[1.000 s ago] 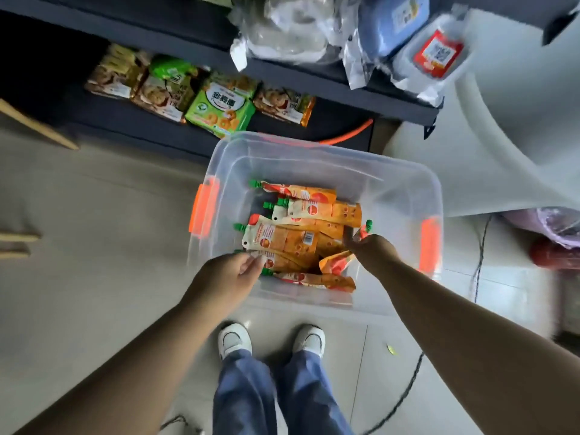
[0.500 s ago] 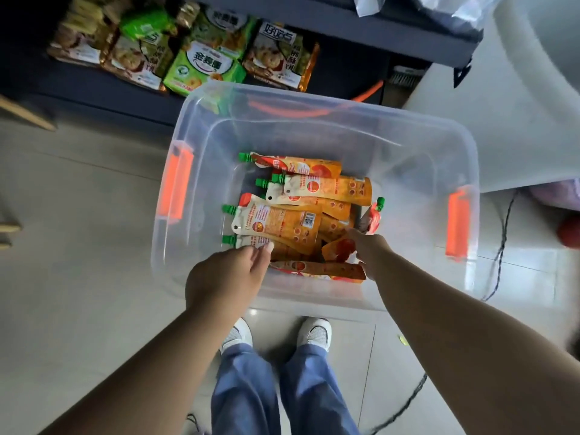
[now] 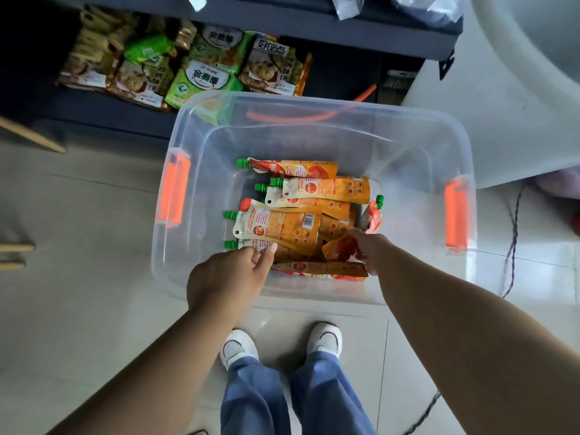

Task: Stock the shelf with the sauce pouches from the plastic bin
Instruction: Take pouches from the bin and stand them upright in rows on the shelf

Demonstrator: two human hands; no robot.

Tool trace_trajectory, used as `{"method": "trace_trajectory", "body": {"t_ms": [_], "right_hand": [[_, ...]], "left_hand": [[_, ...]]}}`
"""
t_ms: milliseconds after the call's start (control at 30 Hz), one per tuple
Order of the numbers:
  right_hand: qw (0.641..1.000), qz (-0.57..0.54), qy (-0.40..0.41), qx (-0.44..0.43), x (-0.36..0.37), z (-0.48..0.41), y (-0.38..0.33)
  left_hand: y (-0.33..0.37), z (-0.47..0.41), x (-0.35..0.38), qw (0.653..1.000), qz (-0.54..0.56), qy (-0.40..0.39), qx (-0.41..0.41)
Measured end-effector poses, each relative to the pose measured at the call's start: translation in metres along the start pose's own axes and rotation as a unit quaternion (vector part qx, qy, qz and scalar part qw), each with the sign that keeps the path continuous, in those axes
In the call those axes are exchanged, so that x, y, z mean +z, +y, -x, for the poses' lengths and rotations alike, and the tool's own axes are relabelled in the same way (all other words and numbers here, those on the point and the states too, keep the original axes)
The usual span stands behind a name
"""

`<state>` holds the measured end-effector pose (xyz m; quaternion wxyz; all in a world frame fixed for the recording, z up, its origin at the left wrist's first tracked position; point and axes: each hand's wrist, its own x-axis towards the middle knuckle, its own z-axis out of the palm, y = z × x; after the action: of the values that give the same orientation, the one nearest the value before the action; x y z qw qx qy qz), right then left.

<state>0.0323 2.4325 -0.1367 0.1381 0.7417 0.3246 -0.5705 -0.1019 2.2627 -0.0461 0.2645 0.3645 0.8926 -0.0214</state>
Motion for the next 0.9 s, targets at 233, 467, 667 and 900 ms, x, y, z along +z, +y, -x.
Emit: {"method": "trace_trajectory", "body": {"t_ms": [233, 467, 667, 900], "right_hand": [[0.991, -0.127, -0.031, -0.042, -0.016, 0.011, -0.002], [0.948, -0.185, -0.15, -0.213, -0.026, 0.126, -0.009], [0.932, -0.095, -0.172, -0.304, -0.002, 0.204, -0.011], [0.939, -0.109, -0.202, -0.257, 0.012, 0.207, -0.035]], "left_hand": [[0.0, -0.002, -0.003, 1.0, 0.01, -0.026, -0.013], [0.036, -0.003, -0.053, 0.877, 0.47, -0.101, 0.01], [0.05, 0.018, -0.112, 0.687, 0.684, -0.246, 0.01], [0.027, 0.026, -0.127, 0.745, 0.614, -0.258, 0.018]]}}
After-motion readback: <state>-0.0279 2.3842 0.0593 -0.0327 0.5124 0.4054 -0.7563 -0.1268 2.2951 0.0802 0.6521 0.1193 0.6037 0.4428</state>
